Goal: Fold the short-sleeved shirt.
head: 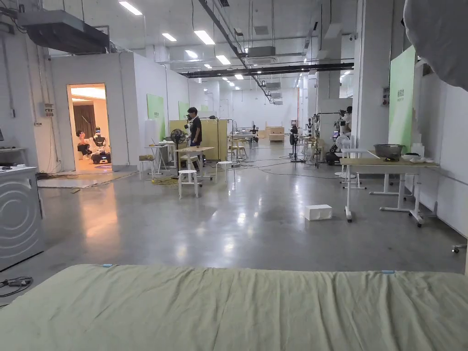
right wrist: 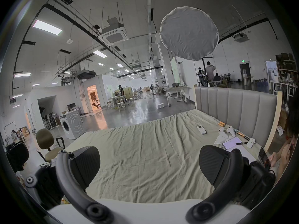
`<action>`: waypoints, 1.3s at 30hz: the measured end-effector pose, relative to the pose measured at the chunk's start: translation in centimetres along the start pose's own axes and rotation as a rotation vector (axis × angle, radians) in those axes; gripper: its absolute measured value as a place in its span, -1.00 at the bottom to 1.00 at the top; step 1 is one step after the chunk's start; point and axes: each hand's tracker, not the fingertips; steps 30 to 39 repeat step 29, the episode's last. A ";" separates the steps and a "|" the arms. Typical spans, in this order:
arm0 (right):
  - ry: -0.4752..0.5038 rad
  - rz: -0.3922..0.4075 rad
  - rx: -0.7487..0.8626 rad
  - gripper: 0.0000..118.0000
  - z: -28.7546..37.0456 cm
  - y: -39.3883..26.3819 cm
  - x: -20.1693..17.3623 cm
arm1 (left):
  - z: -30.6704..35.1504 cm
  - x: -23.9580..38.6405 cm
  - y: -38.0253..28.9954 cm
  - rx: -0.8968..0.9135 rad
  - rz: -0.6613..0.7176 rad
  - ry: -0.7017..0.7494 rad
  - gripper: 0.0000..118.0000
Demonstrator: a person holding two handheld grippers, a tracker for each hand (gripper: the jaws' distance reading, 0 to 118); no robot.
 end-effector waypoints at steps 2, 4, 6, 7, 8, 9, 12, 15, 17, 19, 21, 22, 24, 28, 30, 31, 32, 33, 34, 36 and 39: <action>-0.011 0.034 0.011 1.00 0.1 -0.1 -0.3 | -0.1 -0.1 0.0 -0.004 0.004 0.004 1.00; -0.022 0.062 0.006 1.00 0.1 -0.1 -0.5 | -0.2 -0.2 -0.1 -0.012 0.012 0.005 1.00; -0.027 0.068 0.006 1.00 0.1 -0.2 -0.6 | -0.2 -0.2 -0.3 -0.018 0.019 0.007 1.00; -0.024 0.066 0.005 1.00 0.2 -0.2 -0.6 | -0.2 -0.2 -0.4 -0.021 0.020 0.007 1.00; -0.016 0.061 0.004 1.00 0.2 -0.3 -0.5 | -0.2 -0.2 -0.4 -0.022 0.020 0.005 1.00; -0.005 0.058 0.007 1.00 0.3 -0.2 -0.6 | -0.2 -0.2 -0.5 -0.021 0.017 0.003 1.00; 0.010 0.053 0.007 1.00 0.4 -0.1 -0.6 | -0.3 -0.1 -0.5 -0.022 0.010 -0.001 1.00; 0.022 0.042 0.012 1.00 0.6 0.1 -0.6 | -0.4 -0.1 -0.5 -0.020 0.008 -0.006 1.00; 0.026 0.045 0.005 1.00 0.5 0.1 -0.6 | -0.5 0.0 -0.5 -0.022 0.009 -0.008 1.00; 0.022 0.050 -0.001 1.00 0.4 0.0 -0.5 | -0.6 0.0 -0.6 -0.024 0.009 -0.009 1.00; 0.013 0.061 -0.004 1.00 0.2 -0.3 -0.5 | -0.8 0.1 -0.7 -0.030 0.005 -0.011 1.00; 0.010 0.068 -0.005 1.00 0.2 -0.3 -0.5 | -0.8 0.2 -0.7 -0.031 0.004 -0.010 1.00; 0.000 0.075 -0.017 1.00 -0.2 -0.2 -0.4 | -0.9 0.2 -0.8 -0.034 -0.002 -0.011 1.00; -0.030 0.021 -0.023 1.00 -0.9 -0.6 0.4 | -1.1 0.1 -0.9 -0.042 -0.002 -0.007 1.00; -0.057 0.010 -0.016 1.00 -0.9 -0.6 0.5 | -1.1 0.1 -0.9 -0.045 -0.002 -0.005 1.00; -0.057 0.010 -0.016 1.00 -0.9 -0.6 0.5 | -1.1 0.1 -0.9 -0.045 -0.002 -0.005 1.00; -0.057 0.010 -0.016 1.00 -0.9 -0.6 0.5 | -1.1 0.1 -0.9 -0.045 -0.002 -0.005 1.00; -0.057 0.010 -0.016 1.00 -0.9 -0.6 0.5 | -1.1 0.1 -0.9 -0.045 -0.002 -0.005 1.00; -0.057 0.010 -0.016 1.00 -0.9 -0.6 0.5 | -1.1 0.1 -0.9 -0.045 -0.002 -0.005 1.00; -0.057 0.010 -0.016 1.00 -0.9 -0.6 0.5 | -1.1 0.1 -0.9 -0.045 -0.002 -0.005 1.00; -0.057 0.010 -0.016 1.00 -0.9 -0.6 0.5 | -1.1 0.1 -0.9 -0.045 -0.002 -0.005 1.00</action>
